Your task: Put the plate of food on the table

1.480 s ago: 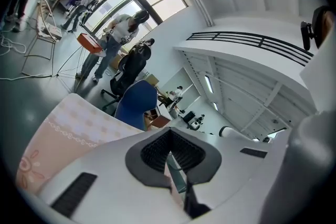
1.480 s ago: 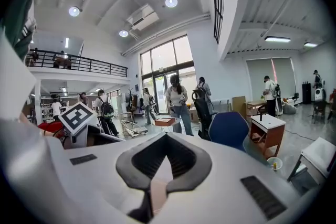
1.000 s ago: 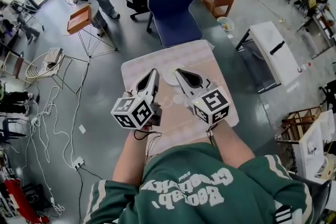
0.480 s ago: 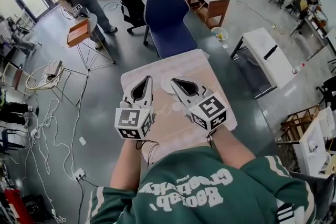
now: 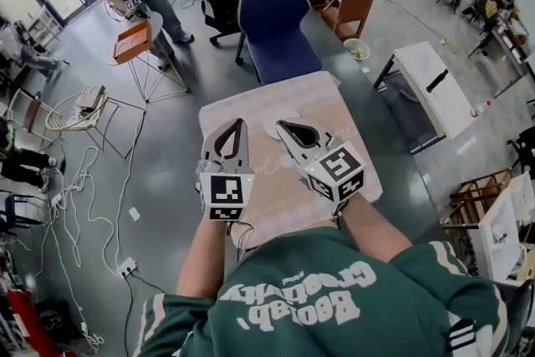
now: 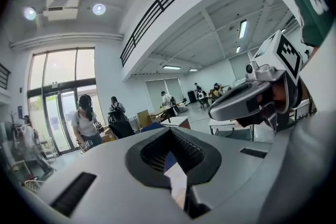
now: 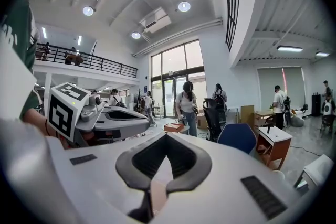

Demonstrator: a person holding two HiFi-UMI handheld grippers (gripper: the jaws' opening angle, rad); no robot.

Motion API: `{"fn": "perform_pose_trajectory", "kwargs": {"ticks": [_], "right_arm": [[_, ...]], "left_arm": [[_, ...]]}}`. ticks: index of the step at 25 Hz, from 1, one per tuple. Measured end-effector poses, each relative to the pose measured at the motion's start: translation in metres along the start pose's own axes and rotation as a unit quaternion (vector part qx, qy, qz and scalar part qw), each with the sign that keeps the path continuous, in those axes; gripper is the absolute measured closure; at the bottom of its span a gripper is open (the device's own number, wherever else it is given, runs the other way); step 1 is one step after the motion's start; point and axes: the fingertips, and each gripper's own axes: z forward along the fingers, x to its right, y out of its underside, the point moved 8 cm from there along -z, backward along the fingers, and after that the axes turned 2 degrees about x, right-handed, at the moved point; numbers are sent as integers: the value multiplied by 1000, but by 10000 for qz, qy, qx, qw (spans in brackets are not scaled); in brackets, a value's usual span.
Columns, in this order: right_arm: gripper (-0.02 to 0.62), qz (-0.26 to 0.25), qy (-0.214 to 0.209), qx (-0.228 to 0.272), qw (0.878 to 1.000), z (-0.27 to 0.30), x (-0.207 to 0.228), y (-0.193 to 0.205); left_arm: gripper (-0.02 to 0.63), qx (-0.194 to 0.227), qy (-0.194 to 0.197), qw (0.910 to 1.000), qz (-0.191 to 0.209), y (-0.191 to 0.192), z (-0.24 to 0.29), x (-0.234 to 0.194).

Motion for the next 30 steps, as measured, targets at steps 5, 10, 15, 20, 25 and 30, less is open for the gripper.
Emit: {"fn": "perform_pose_trajectory", "kwargs": {"ticks": [5, 10, 15, 20, 25, 30], "right_arm": [[581, -43, -12, 4, 10000, 7, -4, -3], [581, -178, -43, -23, 9998, 10, -9, -6], [581, -201, -101, -20, 9997, 12, -14, -5], [581, -209, -119, -28, 9997, 16, -12, -6], [581, -209, -134, -35, 9997, 13, -12, -5], [581, -213, -145, -55, 9997, 17, -9, -2]], "left_arm": [[598, 2, 8, 10000, 16, 1, -4, -7], [598, -21, 18, 10000, 61, 0, -6, -9], [598, -12, 31, 9999, 100, 2, -9, -8], [598, -33, 31, 9998, 192, 3, -5, -10], [598, -27, 65, 9998, 194, 3, -4, -5], [598, -17, 49, 9998, 214, 5, -1, -5]]}}
